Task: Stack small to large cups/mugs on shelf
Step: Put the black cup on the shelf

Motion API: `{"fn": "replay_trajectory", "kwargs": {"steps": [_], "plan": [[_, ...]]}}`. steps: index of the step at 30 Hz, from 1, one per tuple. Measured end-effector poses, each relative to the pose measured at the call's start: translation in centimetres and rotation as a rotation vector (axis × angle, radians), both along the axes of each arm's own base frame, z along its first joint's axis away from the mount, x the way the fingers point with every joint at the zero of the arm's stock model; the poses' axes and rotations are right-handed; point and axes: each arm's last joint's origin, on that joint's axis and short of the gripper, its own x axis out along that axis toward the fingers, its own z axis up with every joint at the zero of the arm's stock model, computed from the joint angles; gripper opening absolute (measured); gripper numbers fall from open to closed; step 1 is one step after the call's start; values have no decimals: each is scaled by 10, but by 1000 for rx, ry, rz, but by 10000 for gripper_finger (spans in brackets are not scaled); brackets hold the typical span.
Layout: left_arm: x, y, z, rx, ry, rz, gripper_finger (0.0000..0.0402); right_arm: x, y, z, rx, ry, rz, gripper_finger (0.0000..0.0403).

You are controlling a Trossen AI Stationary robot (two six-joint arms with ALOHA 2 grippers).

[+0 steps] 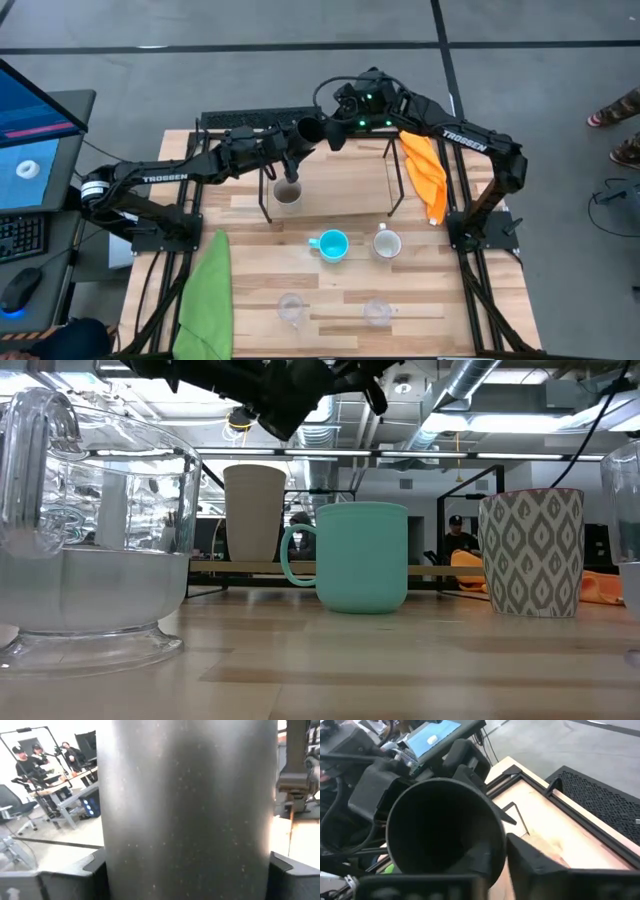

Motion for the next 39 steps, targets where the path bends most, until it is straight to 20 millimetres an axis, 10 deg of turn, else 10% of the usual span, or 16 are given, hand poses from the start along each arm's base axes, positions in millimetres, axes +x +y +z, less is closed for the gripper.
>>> {"fn": "replay_trajectory", "kwargs": {"steps": [10,23,39], "plan": [[-5,-2,4,2,7,34,301,2,0,3,-44,-29,-21,8],[-60,-16,23,-63,133,129,334,-13,-18,28,-113,-73,-80,4],[-132,-39,63,-72,-91,220,334,47,-49,-91,-69,394,-108,3]]}}
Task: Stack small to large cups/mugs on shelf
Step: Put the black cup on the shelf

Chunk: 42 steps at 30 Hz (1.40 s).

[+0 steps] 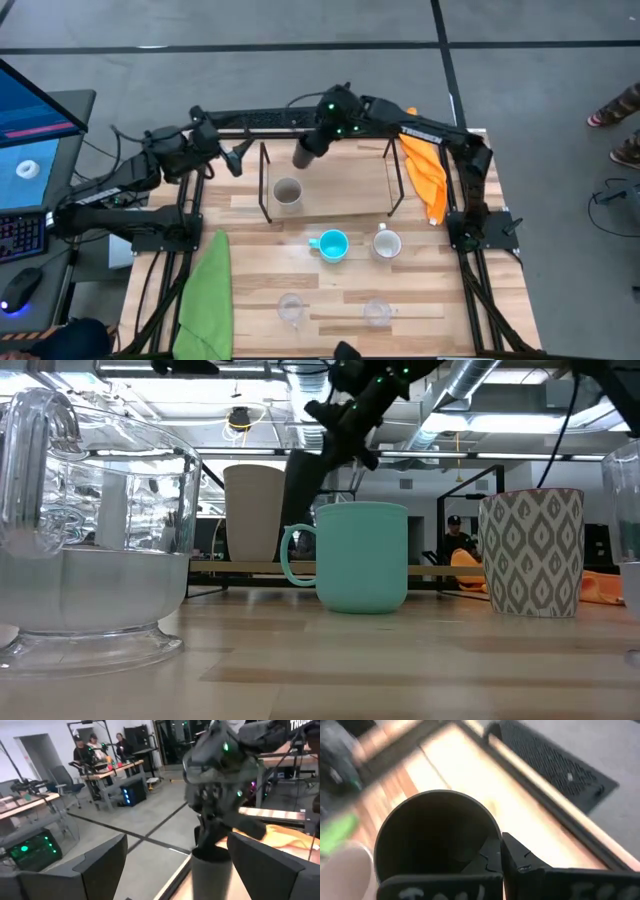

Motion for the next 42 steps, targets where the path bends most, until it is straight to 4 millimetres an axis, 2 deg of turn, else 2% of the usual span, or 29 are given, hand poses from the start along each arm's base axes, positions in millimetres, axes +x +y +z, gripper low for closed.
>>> {"fn": "replay_trajectory", "kwargs": {"steps": [10,16,29,42], "plan": [[-4,-1,-1,-28,2,11,334,27,11,-17,-30,167,86,3],[-4,-1,-3,-37,17,11,334,36,16,-25,-42,175,109,7],[-4,-1,-4,-51,13,12,334,35,15,-28,-49,197,97,17],[-3,-1,-4,-78,-8,-3,334,37,19,-27,-39,192,92,63]]}}
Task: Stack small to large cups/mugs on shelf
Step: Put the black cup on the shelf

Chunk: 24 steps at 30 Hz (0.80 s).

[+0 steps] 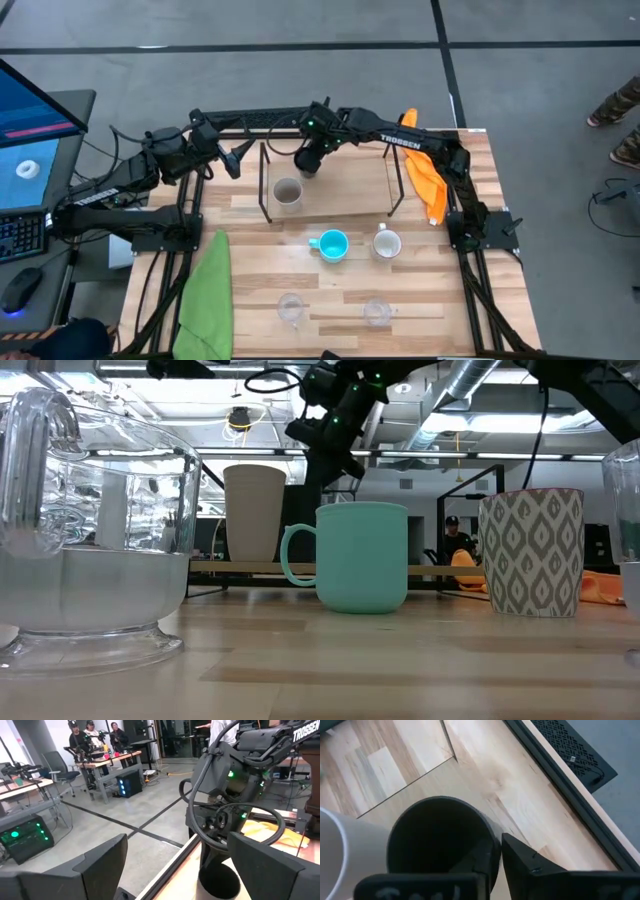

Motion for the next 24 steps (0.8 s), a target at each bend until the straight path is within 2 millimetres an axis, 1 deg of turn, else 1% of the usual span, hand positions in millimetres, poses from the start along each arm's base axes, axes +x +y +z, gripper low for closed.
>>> {"fn": "replay_trajectory", "kwargs": {"steps": [16,20,24], "plan": [[0,0,0,-2,2,-6,334,0,0,0,11,-5,5,108],[0,-1,0,-10,-4,-23,334,0,-1,1,68,-35,24,136],[1,-1,0,-38,-24,-40,334,0,-1,4,72,-56,18,175]]}}
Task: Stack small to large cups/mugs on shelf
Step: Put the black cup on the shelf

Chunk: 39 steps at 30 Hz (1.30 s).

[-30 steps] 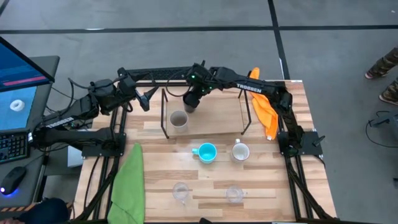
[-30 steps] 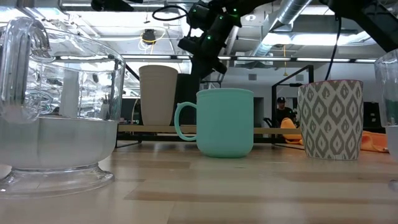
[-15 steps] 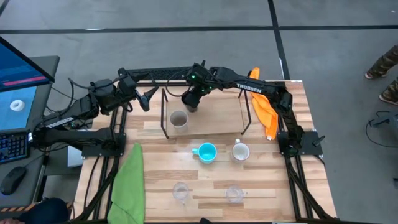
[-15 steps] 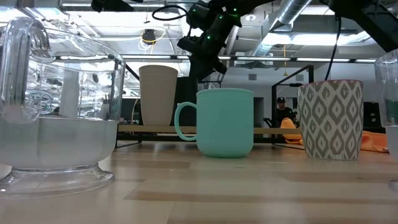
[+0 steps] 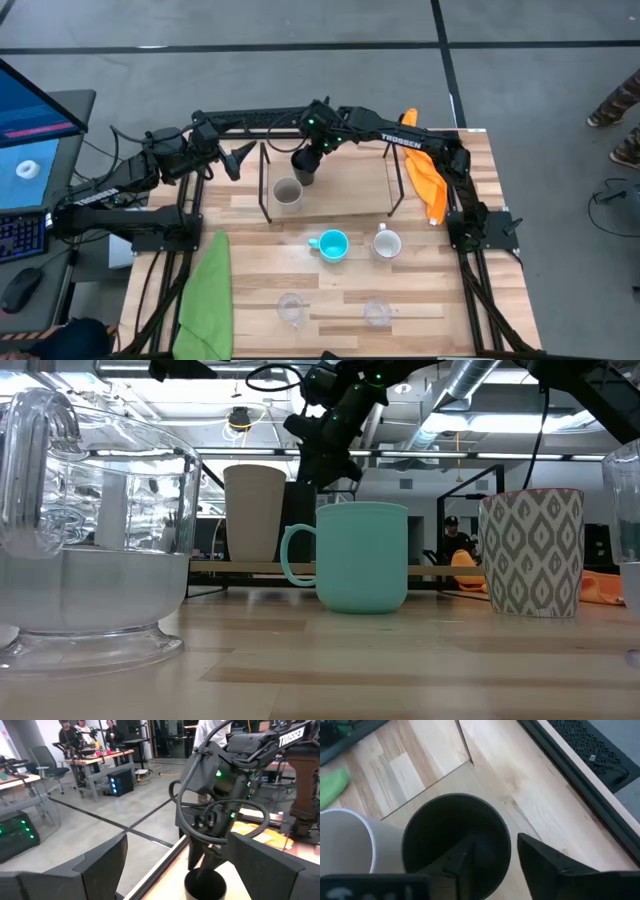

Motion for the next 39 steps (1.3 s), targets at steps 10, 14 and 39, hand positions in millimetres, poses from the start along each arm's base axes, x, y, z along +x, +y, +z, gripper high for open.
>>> {"fn": "replay_trajectory", "kwargs": {"steps": [10,14,39], "plan": [[0,-2,0,-77,-56,-49,334,-15,5,37,-39,-93,-1,192],[-3,-6,7,-164,-177,-148,334,-30,10,70,-40,-215,36,182],[-44,-26,53,-226,-698,-442,334,-116,48,230,-267,-969,124,175]]}}
